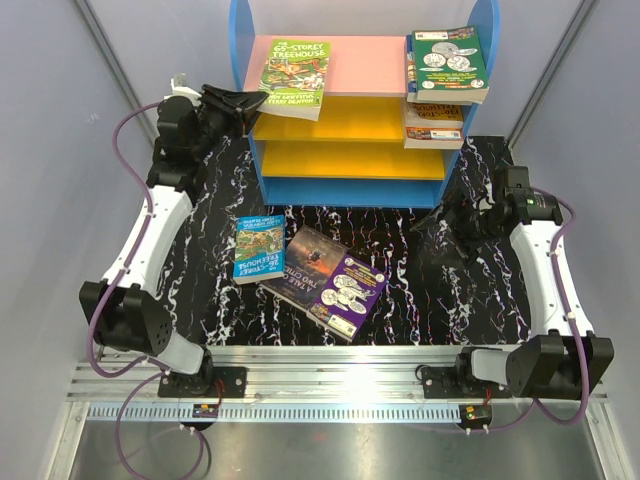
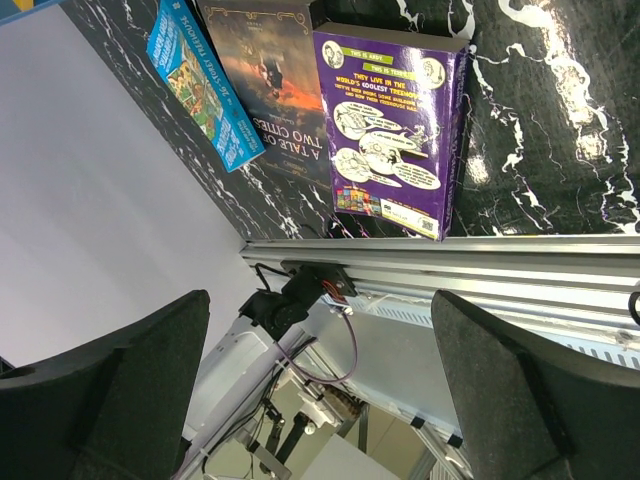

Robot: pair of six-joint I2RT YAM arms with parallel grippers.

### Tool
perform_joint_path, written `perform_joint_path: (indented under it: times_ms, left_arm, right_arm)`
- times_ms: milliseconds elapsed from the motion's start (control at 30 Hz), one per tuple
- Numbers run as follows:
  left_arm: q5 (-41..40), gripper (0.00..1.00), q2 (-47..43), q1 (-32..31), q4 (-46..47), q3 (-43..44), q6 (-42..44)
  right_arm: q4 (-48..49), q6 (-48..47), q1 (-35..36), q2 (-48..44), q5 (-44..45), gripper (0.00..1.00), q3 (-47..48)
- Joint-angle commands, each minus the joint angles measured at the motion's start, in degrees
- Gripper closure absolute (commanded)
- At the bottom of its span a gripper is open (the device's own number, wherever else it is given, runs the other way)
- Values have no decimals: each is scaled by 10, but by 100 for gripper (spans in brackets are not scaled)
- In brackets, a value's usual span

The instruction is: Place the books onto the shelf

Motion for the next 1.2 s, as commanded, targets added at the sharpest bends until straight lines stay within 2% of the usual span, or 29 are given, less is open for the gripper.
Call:
perform_joint_path:
  times_ms: [0,200,300,400,433,500,533,633,667,867,1000,1033,1167]
  left_arm:
    - [-85,100,-15,2,26,57,-26]
    - [-134,100,-4,2,-50,86,-33]
    - [-124,99,29,3,-67,113,-42]
    - [-93,88,77,2,-115,173,-35]
    - [-86,73,85,2,-119,181,-38]
    - [-74,63,89,2,-112,180,-44]
    - [-71,50,88,2,-112,177,-45]
    - [-58,40,76,3,-108,162,-49]
    - [-55,32,72,2,-109,157,-48]
    - [-35,22,28,2,-168,122,-45]
    - [-31,14,12,8,-251,119,-18]
    - [-28,9,12,14,-266,122,-12]
    - [-13,9,8,26,-301,122,25]
  right_arm:
    - [19,-7,-3,-8,-19,0,-3]
    - [31,-3,-3,-4,-25,0,-16]
    - [37,1,-3,-3,-28,0,-21]
    - [42,2,-3,2,-31,0,-22]
    - [43,2,-3,3,-32,0,-21]
    - [44,2,-3,4,-33,0,-21]
    - [43,2,-3,4,-34,0,-20]
    - [41,1,-3,0,-33,1,-22]
    - [41,1,-3,-2,-32,0,-23]
    - [42,2,-3,-7,-34,0,-36]
    - [44,2,-3,-8,-36,0,-39]
    - [44,2,-3,-8,-37,0,-41]
    - [44,1,-3,-12,-41,0,-47]
